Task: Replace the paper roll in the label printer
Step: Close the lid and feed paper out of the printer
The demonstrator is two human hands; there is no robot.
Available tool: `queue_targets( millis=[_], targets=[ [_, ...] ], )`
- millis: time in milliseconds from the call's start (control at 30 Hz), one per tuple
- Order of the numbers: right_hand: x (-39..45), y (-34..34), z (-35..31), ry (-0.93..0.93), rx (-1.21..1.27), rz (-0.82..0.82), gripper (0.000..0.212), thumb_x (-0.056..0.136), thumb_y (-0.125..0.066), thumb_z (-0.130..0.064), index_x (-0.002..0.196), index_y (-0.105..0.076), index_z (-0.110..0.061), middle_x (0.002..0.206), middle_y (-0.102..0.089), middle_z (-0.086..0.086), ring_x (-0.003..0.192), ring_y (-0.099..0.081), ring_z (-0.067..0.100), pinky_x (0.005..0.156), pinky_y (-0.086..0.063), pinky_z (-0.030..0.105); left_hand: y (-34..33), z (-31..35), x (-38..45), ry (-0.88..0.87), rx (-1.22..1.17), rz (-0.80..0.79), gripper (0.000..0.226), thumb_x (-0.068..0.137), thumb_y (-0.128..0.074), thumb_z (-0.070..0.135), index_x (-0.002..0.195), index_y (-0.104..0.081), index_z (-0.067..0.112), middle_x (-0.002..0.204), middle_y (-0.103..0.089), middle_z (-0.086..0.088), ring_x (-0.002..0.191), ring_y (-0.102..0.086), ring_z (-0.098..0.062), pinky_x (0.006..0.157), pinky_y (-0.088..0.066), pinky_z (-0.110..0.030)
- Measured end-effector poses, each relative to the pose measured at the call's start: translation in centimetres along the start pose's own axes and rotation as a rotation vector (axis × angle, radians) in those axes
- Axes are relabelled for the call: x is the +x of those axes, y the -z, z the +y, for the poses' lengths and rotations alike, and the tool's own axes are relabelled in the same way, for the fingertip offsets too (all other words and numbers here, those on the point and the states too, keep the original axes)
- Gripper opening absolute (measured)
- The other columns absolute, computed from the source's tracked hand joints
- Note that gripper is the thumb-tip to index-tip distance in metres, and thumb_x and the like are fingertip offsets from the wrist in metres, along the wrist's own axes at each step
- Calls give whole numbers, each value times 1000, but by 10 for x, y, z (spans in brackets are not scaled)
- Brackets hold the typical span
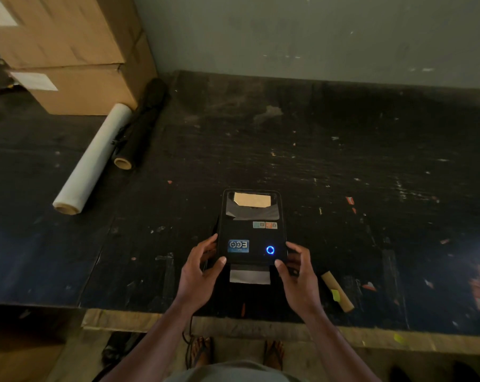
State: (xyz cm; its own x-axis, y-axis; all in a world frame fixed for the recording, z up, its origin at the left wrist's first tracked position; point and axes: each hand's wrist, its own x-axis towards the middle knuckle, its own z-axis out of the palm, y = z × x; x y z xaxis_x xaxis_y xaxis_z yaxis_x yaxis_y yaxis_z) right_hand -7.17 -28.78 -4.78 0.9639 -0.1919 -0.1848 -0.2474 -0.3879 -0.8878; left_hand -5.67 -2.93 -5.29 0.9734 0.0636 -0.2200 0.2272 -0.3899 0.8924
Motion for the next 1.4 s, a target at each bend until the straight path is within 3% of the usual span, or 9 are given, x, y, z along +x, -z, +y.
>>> queue_targets(
  millis=[100, 367, 533, 700, 833, 1000, 1133, 1300, 1400],
  targets=[
    [-1, 1, 0, 0, 1, -8, 52, 98, -69, -28, 140, -41, -42, 129, -59, -4, 113, -61, 5, 88, -54, 26, 0, 1, -1, 1, 0, 8, 62, 98, -73, 30, 151, -45, 47, 150, -54, 11, 123, -53, 11, 94, -44, -14],
    [0, 1, -2, -6, -12, -8, 55, 97, -70, -27, 143, -42, -37, 126, -58, -7, 111, -61, 5, 90, -56, 29, 1, 0, 0, -4, 4, -1, 62, 98, -72, 31, 150, -42, 50, 153, -53, 9, 134, -53, -5, 93, -43, -13],
    [0, 1, -2, -11, -4, -12, 55, 97, -69, -28, 143, -42, -37, 127, -58, -5, 114, -61, 8, 86, -54, 24, 1, 0, 0, -3, -2, -4, 62, 98, -71, 31, 151, -42, 48, 154, -52, 8, 133, -52, -5, 88, -44, -10],
    [-1, 2, -3, -15, -18, -16, 54, 97, -69, -28, 142, -42, -39, 126, -57, -7, 112, -61, 7, 87, -54, 25, 1, 1, -1, -2, -4, -7, 62, 98, -71, 31, 151, -43, 47, 154, -52, 6, 137, -52, -9, 97, -44, -17],
    [-2, 2, -5, -20, -24, -15, 53, 97, -69, -27, 141, -42, -40, 125, -58, -9, 111, -62, 5, 81, -52, 20, 2, 2, -1, 3, -2, -10, 63, 98, -72, 32, 152, -43, 47, 154, -52, 8, 138, -52, -8, 94, -42, -15],
    [-3, 1, -6, -36, -30, -19, 54, 97, -70, -26, 144, -43, -36, 127, -60, -6, 114, -63, 9, 87, -55, 26, 3, 3, -3, 10, 4, -22, 63, 98, -73, 32, 152, -45, 44, 151, -53, 11, 135, -53, -6, 98, -44, -19],
    [-3, 4, -8, -44, -34, -38, 55, 98, -69, -26, 145, -43, -35, 125, -59, -9, 113, -62, 6, 87, -54, 24, 5, 6, -2, 42, 24, -34, 58, 97, -73, 33, 149, -49, 45, 137, -58, 24, 122, -59, 3, 97, -48, -20],
    [-18, 25, 15, -139, -63, 34, 39, 100, -67, -19, 133, -53, -34, 112, -68, -9, 104, -68, 8, 87, -58, 32, 34, -26, -21, 106, 99, -12, 32, 100, -70, 29, 122, -65, 50, 113, -72, 35, 104, -70, 9, 82, -58, -17],
    [-59, 51, 49, -279, -115, 63, 24, 102, -63, -18, 112, -60, -39, 113, -73, 3, 102, -72, 18, 88, -59, 37, 68, -69, -56, 252, 128, 0, 28, 98, -73, 19, 116, -71, 41, 103, -78, 25, 92, -77, -1, 84, -65, -36]
  ],
)
